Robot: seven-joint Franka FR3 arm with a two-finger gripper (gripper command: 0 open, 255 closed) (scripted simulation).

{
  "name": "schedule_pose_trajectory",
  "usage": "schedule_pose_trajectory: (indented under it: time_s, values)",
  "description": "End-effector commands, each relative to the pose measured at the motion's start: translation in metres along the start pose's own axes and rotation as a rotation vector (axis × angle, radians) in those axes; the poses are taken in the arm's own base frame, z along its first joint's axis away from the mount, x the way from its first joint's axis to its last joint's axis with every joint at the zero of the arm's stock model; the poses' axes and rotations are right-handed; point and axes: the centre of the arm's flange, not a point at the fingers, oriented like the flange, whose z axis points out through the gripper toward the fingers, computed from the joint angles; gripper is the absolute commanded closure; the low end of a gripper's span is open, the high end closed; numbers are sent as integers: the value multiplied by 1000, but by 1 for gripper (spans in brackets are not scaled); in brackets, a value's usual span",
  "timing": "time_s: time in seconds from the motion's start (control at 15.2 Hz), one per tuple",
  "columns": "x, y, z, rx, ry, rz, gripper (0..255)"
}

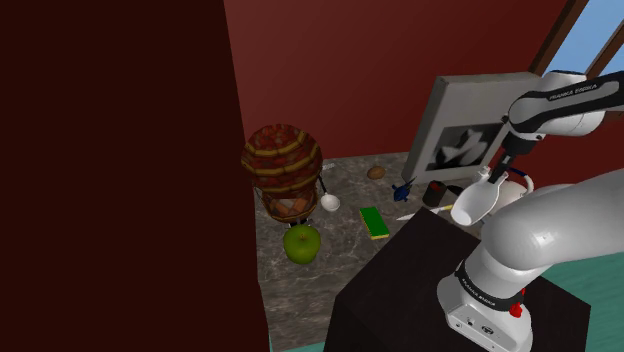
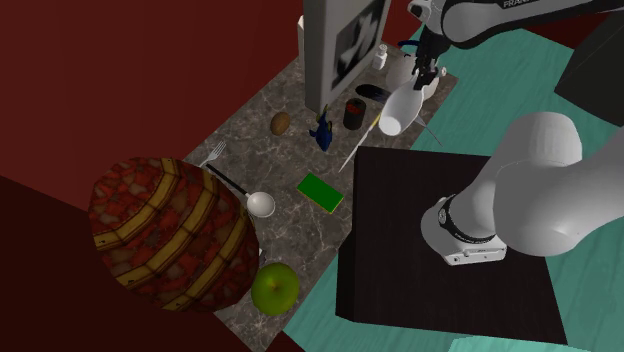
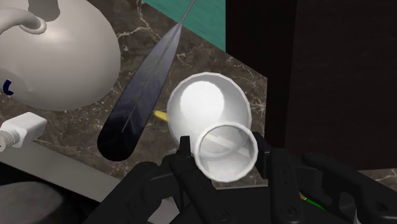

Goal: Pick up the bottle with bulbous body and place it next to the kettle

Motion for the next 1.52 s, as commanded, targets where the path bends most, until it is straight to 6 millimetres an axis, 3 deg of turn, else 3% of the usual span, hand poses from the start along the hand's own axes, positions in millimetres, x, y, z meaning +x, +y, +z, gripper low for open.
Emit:
schedule_pose_trajectory:
  time_s: [0.0,0.07,0.59,0.66,0.99,1.25,1.45]
  values:
    - [0,0,11,-1,0,0,255]
    - [0,0,19,-1,0,0,255]
    - [0,0,19,-1,0,0,255]
    - [0,0,19,-1,0,0,0]
    - [0,0,19,-1,0,0,0]
    - [0,0,-31,-1,0,0,0]
    - [0,0,-31,-1,0,0,0]
